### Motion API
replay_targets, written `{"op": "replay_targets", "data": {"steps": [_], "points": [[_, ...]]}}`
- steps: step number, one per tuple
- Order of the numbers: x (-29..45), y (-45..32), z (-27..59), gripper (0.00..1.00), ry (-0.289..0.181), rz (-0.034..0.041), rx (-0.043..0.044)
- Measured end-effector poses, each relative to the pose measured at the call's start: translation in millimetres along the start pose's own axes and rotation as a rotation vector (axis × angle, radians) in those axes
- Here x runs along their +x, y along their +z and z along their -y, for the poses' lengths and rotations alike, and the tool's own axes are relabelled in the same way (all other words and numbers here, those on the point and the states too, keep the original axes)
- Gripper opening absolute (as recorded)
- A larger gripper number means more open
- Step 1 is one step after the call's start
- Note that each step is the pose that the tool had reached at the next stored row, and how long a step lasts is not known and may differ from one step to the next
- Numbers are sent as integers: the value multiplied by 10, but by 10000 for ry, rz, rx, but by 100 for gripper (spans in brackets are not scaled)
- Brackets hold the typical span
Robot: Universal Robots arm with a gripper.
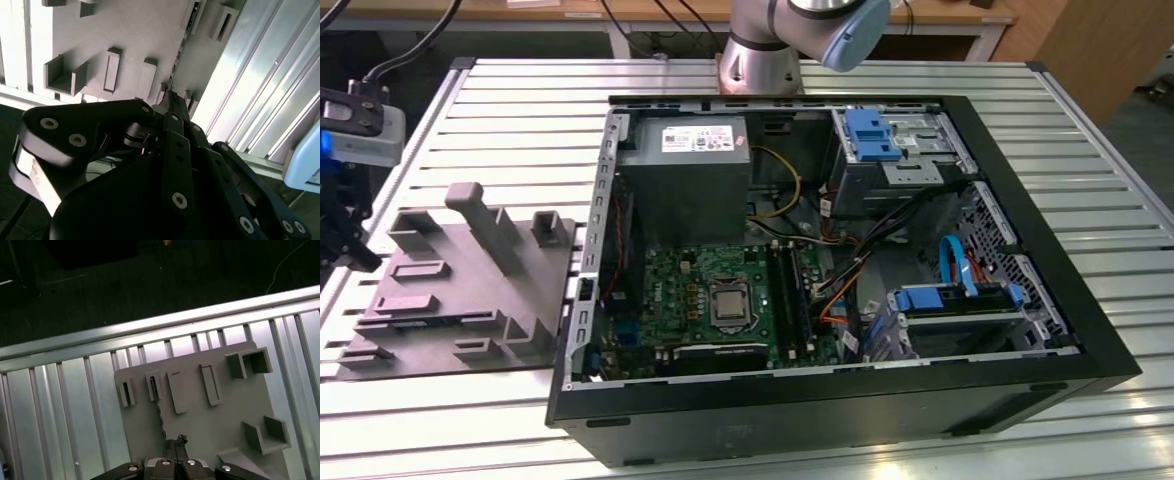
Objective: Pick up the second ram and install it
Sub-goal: 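Pick up the second ram and move it above second insertion slot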
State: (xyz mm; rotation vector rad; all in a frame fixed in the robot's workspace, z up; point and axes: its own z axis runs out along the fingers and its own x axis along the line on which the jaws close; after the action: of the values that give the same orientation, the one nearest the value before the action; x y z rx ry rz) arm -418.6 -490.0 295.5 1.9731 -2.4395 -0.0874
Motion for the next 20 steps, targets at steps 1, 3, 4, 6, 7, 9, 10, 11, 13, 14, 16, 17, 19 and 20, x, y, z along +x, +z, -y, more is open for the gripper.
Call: {"op": "replay_targets", "data": {"steps": [1, 3, 4, 6, 7, 9, 10, 11, 13, 14, 16, 17, 19, 20], "points": [[0, 1, 0, 10, -179, -9, -7], [0, 5, 1, 10, -447, -22, -17], [0, 10, 1, 10, -492, -23, -16], [1, 28, 1, 10, -508, -22, -13], [2, 40, 2, 10, -509, -23, -10], [2, 67, 3, 10, -511, -14, 31], [3, 76, 3, 10, -514, -10, 50], [3, 82, 3, 10, -522, -9, 61], [4, 102, 2, 10, -563, -4, 90], [5, 114, 0, 10, -595, -3, 105], [7, 137, -2, 10, -665, 0, 126], [7, 142, -5, 10, -684, -3, 126], [10, 158, -15, 10, -698, -2, 127], [11, 168, -21, 10, -708, -2, 127]]}}
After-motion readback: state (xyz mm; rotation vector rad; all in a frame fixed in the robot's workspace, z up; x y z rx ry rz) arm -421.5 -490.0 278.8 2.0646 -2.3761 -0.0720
